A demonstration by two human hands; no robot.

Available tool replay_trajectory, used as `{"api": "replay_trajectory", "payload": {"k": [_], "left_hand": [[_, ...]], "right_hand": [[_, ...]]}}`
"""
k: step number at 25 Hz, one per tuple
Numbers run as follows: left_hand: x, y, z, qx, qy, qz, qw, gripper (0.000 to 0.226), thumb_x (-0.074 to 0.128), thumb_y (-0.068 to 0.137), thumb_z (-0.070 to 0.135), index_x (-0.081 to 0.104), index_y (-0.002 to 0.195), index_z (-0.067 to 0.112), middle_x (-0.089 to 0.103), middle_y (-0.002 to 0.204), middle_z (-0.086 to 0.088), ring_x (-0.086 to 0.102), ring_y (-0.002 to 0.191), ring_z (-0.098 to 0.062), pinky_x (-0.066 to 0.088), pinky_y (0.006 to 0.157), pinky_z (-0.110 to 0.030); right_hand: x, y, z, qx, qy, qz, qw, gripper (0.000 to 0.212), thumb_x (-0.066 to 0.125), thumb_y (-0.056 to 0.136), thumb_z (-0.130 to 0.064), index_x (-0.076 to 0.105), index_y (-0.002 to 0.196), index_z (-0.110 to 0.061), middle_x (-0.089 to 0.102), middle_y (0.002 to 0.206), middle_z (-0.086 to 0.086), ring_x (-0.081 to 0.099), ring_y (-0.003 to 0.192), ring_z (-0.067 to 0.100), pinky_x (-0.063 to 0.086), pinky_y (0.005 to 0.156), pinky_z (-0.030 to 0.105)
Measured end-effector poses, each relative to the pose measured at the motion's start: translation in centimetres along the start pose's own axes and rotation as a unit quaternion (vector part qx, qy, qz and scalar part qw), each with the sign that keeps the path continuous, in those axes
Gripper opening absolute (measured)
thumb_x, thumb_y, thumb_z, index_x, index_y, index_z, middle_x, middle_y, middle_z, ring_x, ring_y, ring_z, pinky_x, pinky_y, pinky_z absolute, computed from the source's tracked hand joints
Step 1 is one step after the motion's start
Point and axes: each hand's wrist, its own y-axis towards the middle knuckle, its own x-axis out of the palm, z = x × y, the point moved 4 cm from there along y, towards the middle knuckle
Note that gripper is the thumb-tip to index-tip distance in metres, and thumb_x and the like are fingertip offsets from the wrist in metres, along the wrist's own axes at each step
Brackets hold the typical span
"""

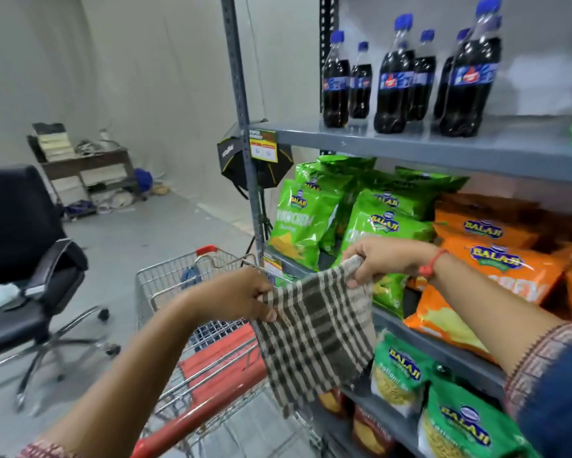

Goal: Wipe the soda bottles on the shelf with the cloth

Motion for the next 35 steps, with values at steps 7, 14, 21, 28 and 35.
{"api": "replay_trajectory", "payload": {"k": [7, 14, 21, 28, 35], "left_hand": [[7.2, 0.2, -7.4, -0.163, -0.080, -0.061, 0.981, 0.023, 0.048, 0.084, 0.006, 0.050, 0.063, 0.014, 0.051, 0.065, 0.005, 0.048, 0.057, -0.005, 0.039, 0.050, -0.009], [9.2, 0.9, -10.1, -0.219, -0.111, -0.033, 0.969, 0.019, 0.049, 0.083, 0.005, 0.053, 0.065, 0.013, 0.054, 0.067, 0.003, 0.047, 0.057, -0.006, 0.039, 0.049, -0.007], [9.6, 0.1, -6.6, -0.166, 0.032, 0.081, 0.982, 0.033, 0.052, 0.083, 0.044, 0.066, 0.097, 0.018, 0.071, 0.095, 0.003, 0.066, 0.084, -0.010, 0.055, 0.081, -0.026], [13.2, -0.9, -6.5, -0.225, 0.044, -0.002, 0.973, 0.023, 0.062, 0.076, 0.041, 0.050, 0.084, 0.023, 0.065, 0.079, 0.007, 0.061, 0.075, -0.014, 0.046, 0.059, -0.026], [13.8, -0.5, -6.4, -0.232, 0.047, 0.056, 0.970, 0.019, 0.060, 0.076, 0.031, 0.043, 0.073, 0.023, 0.050, 0.060, 0.012, 0.051, 0.059, -0.012, 0.039, 0.047, -0.022]], "right_hand": [[7.5, 7.2, 0.7, 0.025, -0.150, -0.023, 0.988, 0.021, 0.062, 0.076, 0.004, 0.059, 0.063, -0.011, 0.046, 0.056, 0.001, 0.041, 0.040, 0.004, 0.031, 0.036, 0.016], [8.8, 9.1, 0.7, 0.026, -0.169, 0.013, 0.985, 0.030, 0.060, 0.081, 0.000, 0.060, 0.106, -0.018, 0.055, 0.074, 0.000, 0.055, 0.070, 0.020, 0.042, 0.049, 0.024], [9.6, 6.4, -0.3, -0.132, -0.323, 0.097, 0.932, 0.010, 0.054, 0.088, -0.018, 0.063, 0.085, -0.014, 0.061, 0.091, 0.003, 0.057, 0.086, 0.022, 0.049, 0.065, 0.036], [12.6, 5.4, 2.4, -0.117, -0.416, -0.008, 0.902, 0.043, 0.067, 0.078, -0.022, 0.051, 0.116, -0.009, 0.060, 0.114, 0.008, 0.056, 0.104, 0.027, 0.051, 0.078, 0.038], [12.7, 5.4, 2.0, -0.112, -0.398, 0.025, 0.910, 0.025, 0.056, 0.081, -0.004, 0.054, 0.106, -0.007, 0.061, 0.109, 0.010, 0.057, 0.101, 0.028, 0.049, 0.077, 0.039]]}}
